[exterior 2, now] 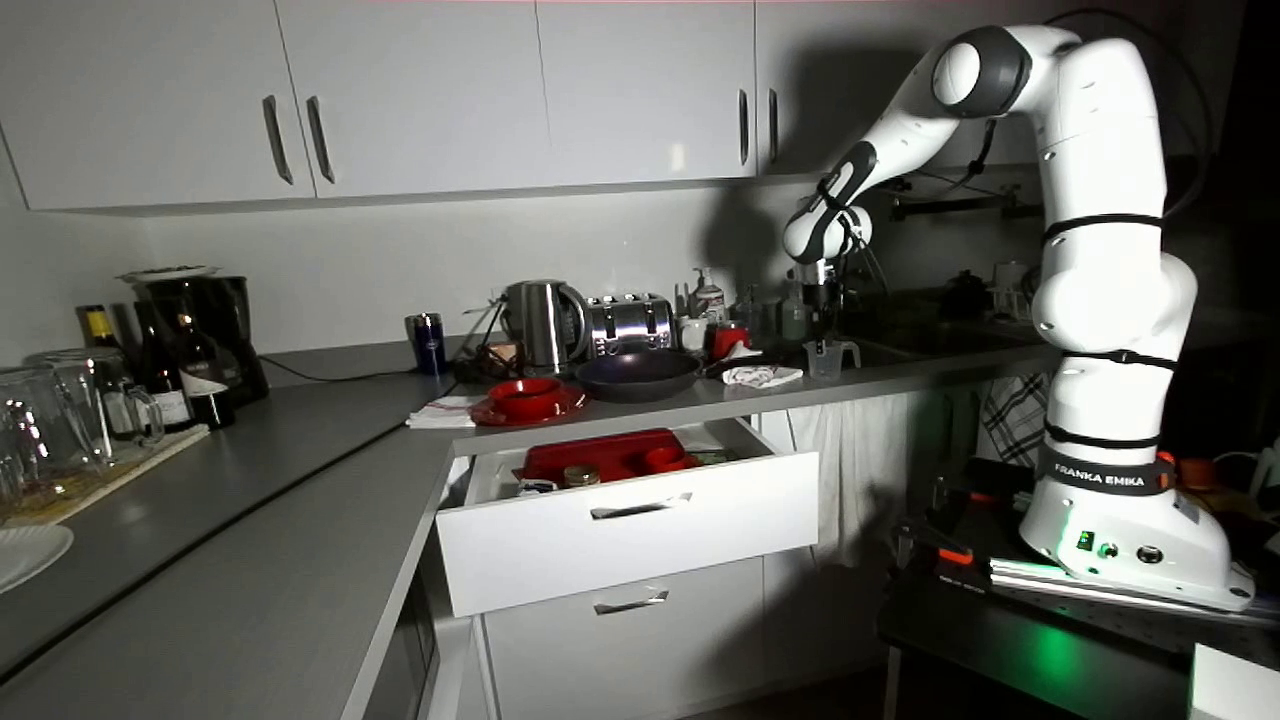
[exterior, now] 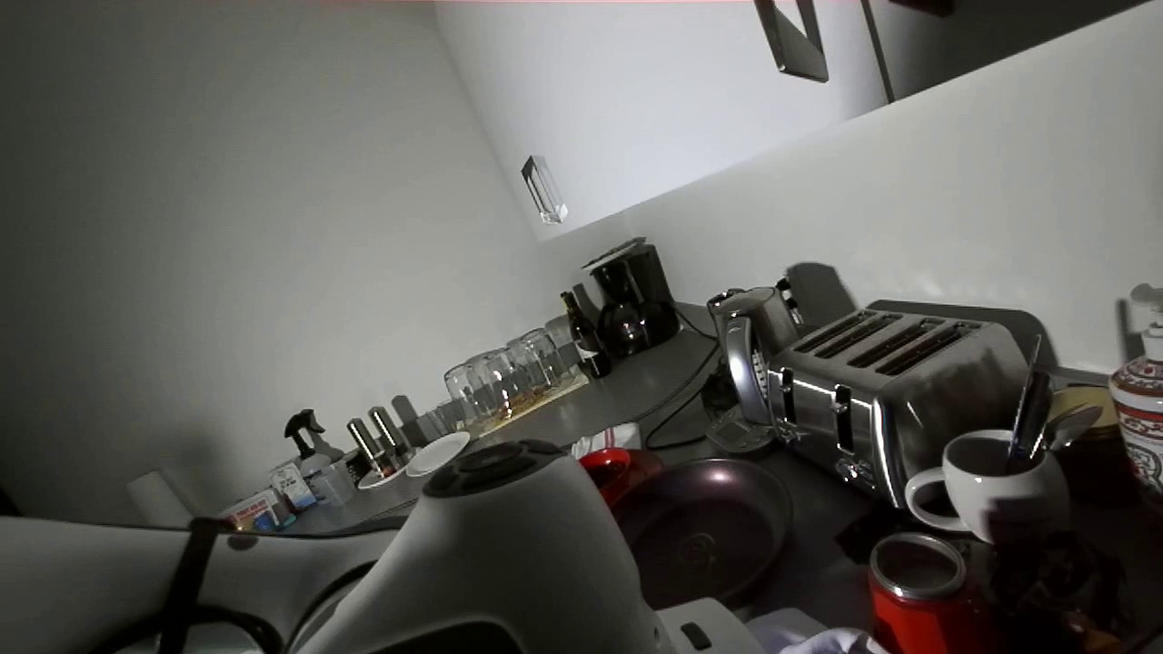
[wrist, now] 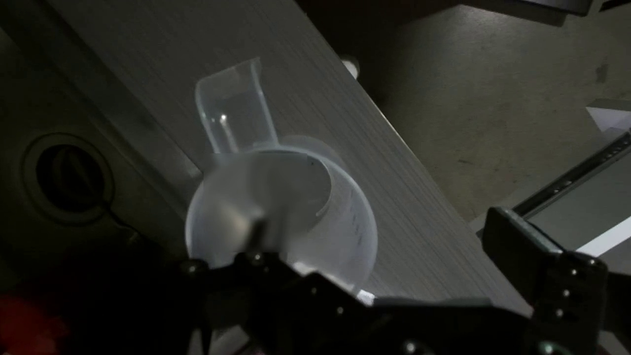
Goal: Move the transparent jar to the left of the orange cup
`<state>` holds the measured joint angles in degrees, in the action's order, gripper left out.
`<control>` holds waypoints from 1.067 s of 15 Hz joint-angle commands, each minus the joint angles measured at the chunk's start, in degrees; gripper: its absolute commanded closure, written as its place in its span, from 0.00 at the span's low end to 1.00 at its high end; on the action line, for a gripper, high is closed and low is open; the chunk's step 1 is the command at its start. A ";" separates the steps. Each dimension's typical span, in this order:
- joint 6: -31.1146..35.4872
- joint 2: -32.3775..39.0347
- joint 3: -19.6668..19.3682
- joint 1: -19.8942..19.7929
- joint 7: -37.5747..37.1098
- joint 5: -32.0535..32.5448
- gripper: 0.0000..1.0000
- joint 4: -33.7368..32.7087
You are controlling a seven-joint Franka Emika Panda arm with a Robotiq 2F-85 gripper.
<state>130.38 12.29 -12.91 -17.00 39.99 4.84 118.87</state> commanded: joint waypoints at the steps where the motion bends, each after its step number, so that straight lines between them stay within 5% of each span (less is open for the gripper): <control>1: 0.73 2.33 0.76 -1.03 1.50 -1.13 0.00 -1.99; 3: 0.92 2.78 0.95 -1.26 1.57 -1.22 0.07 -2.37; 4: 1.03 2.90 1.07 -1.36 1.66 -1.28 0.28 -2.48; 6: 1.15 3.00 1.23 -1.48 1.60 -1.27 0.32 -2.63; 14: 1.00 2.98 1.72 -1.71 1.46 -1.58 0.91 -3.05; 16: 1.01 2.92 1.80 -1.73 1.49 -1.67 0.95 -3.05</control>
<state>131.48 14.87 -11.85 -17.88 40.00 4.67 116.73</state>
